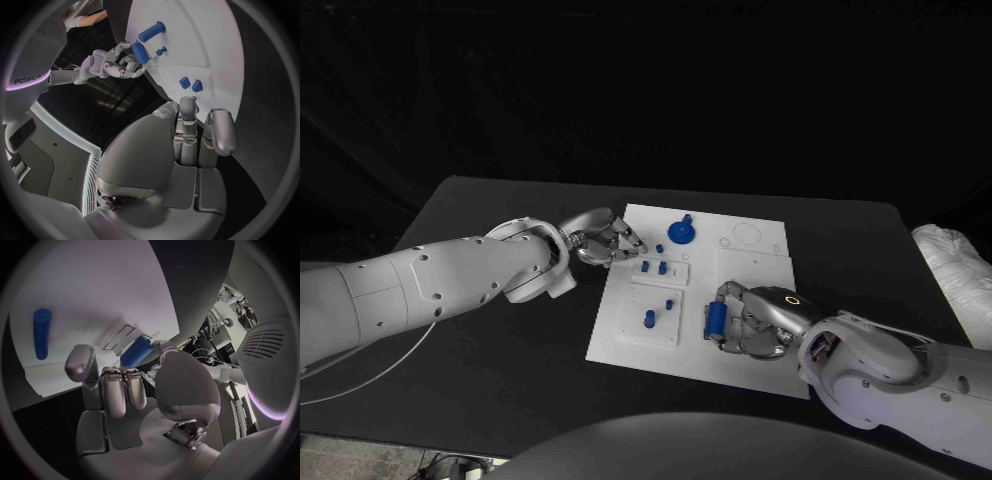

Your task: Assemble the parts on the task board

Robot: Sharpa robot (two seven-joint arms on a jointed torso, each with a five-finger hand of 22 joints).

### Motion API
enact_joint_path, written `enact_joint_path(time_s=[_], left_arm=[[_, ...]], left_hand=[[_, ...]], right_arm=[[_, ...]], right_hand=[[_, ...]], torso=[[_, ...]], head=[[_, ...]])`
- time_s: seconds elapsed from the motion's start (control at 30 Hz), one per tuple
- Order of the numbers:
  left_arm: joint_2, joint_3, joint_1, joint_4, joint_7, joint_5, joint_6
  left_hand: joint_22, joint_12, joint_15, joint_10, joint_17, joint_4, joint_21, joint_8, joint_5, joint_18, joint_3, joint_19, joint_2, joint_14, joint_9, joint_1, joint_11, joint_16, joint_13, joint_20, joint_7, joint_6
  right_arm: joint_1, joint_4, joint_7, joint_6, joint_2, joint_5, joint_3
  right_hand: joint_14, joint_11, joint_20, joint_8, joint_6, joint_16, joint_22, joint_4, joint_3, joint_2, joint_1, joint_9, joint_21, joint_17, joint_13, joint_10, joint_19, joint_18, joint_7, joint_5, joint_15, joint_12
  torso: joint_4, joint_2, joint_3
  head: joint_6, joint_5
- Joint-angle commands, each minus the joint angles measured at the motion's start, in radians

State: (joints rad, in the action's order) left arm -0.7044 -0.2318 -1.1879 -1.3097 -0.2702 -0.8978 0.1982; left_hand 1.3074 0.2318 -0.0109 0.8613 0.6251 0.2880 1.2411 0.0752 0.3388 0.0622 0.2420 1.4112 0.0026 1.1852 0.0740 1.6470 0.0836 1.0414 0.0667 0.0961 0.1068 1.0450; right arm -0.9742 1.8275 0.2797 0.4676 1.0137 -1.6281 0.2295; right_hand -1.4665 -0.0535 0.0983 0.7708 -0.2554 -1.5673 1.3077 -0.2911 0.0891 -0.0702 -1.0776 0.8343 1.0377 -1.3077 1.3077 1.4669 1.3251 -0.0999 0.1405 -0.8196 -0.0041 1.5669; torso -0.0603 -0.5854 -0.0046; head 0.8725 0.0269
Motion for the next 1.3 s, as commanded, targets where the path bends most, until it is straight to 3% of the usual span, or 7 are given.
enact_joint_path(time_s=[0.03, 0.27, 0.53, 1.1, 1.2, 1.3], left_arm=[[0.001, 0.001, 0.000, -0.002, 0.000, 0.000, -0.012], [0.001, 0.001, 0.000, -0.002, 0.001, 0.000, -0.013], [0.002, 0.001, 0.000, -0.002, 0.004, 0.000, -0.017], [0.003, 0.001, 0.002, 0.004, 0.013, -0.002, -0.031], [0.003, 0.001, 0.002, 0.005, 0.015, -0.002, -0.032], [0.004, 0.001, 0.002, 0.005, 0.017, -0.002, -0.034]], left_hand=[[0.169, -0.004, 0.003, 0.007, -0.001, 0.000, -0.006, 0.005, 0.005, 0.009, 0.004, -0.007, -0.006, -0.008, 0.001, 0.000, 0.002, -0.002, 0.000, 0.003, 0.004, 0.002], [0.169, -0.004, 0.003, 0.007, -0.001, 0.000, -0.006, 0.005, 0.005, 0.009, 0.004, -0.007, -0.006, -0.008, 0.001, 0.000, 0.002, -0.002, 0.000, 0.003, 0.004, 0.002], [0.169, -0.004, 0.003, 0.008, -0.003, 0.001, -0.007, 0.004, 0.006, 0.010, 0.006, -0.007, -0.007, -0.009, 0.001, -0.001, 0.002, -0.002, 0.000, 0.003, 0.005, 0.001], [0.168, -0.004, 0.004, 0.011, -0.004, 0.001, -0.008, 0.004, 0.005, 0.010, 0.009, -0.008, -0.007, -0.010, 0.001, -0.003, 0.004, -0.003, 0.000, 0.004, 0.006, 0.002], [0.168, -0.004, 0.004, 0.011, -0.004, 0.001, -0.008, 0.004, 0.005, 0.010, 0.009, -0.008, -0.007, -0.010, 0.001, -0.003, 0.004, -0.003, 0.000, 0.004, 0.006, 0.002], [0.168, -0.004, 0.004, 0.011, -0.004, 0.001, -0.008, 0.004, 0.005, 0.010, 0.009, -0.008, -0.007, -0.010, 0.001, -0.003, 0.004, -0.003, 0.000, 0.004, 0.006, 0.002]], right_arm=[[0.001, 0.003, -0.027, 0.006, 0.000, -0.001, 0.000], [0.001, 0.006, -0.030, -0.013, 0.002, 0.002, 0.000], [0.001, 0.007, -0.024, -0.051, 0.001, 0.003, 0.000], [0.004, 0.018, 0.000, -0.090, 0.008, -0.006, 0.000], [0.005, 0.020, 0.005, -0.088, 0.010, -0.009, 0.000], [0.005, 0.021, 0.011, -0.083, 0.012, -0.013, 0.000]], right_hand=[[-0.104, 0.004, -0.002, -0.009, 0.018, -0.003, 0.117, 0.001, 0.012, -0.002, 0.014, -0.018, -0.002, -0.263, 0.263, 0.104, -0.008, -0.010, 0.001, -0.009, -0.007, 0.004], [-0.104, 0.001, 0.000, -0.028, 0.041, -0.003, 0.117, 0.002, 0.032, -0.010, 0.017, -0.067, -0.005, -0.263, 0.263, 0.104, -0.010, -0.010, 0.005, -0.015, -0.004, 0.004], [-0.104, -0.007, 0.006, -0.057, 0.084, -0.003, 0.119, 0.003, 0.048, -0.021, 0.014, -0.139, 0.004, -0.263, 0.263, 0.104, -0.008, -0.008, 0.013, 0.025, 0.003, 0.004], [-0.104, -0.016, 0.014, -0.086, 0.115, -0.003, 0.115, 0.003, 0.050, -0.030, 0.026, -0.223, -0.008, -0.263, 0.263, 0.104, -0.018, -0.011, 0.024, 0.061, 0.012, 0.004], [-0.104, -0.020, 0.017, -0.088, 0.113, -0.003, 0.114, 0.003, 0.044, -0.029, 0.034, -0.248, -0.010, -0.263, 0.263, 0.104, -0.019, -0.011, 0.028, 0.118, 0.016, 0.004], [-0.104, -0.026, 0.022, -0.104, 0.131, -0.003, 0.114, 0.002, 0.025, -0.026, 0.047, -0.287, -0.011, -0.263, 0.263, 0.104, -0.020, -0.012, 0.035, 0.260, 0.020, 0.004]], torso=[[-0.0001, 0.000, 0.0001], [0.0000, 0.000, 0.0002], [-0.0006, 0.000, -0.0001], [0.0003, 0.000, 0.0001], [-0.0002, 0.000, 0.0002], [-0.0001, 0.000, 0.0002]], head=[[0.000, 0.001], [0.000, 0.001], [0.000, 0.002], [0.000, 0.002], [0.000, 0.002], [0.000, 0.002]])
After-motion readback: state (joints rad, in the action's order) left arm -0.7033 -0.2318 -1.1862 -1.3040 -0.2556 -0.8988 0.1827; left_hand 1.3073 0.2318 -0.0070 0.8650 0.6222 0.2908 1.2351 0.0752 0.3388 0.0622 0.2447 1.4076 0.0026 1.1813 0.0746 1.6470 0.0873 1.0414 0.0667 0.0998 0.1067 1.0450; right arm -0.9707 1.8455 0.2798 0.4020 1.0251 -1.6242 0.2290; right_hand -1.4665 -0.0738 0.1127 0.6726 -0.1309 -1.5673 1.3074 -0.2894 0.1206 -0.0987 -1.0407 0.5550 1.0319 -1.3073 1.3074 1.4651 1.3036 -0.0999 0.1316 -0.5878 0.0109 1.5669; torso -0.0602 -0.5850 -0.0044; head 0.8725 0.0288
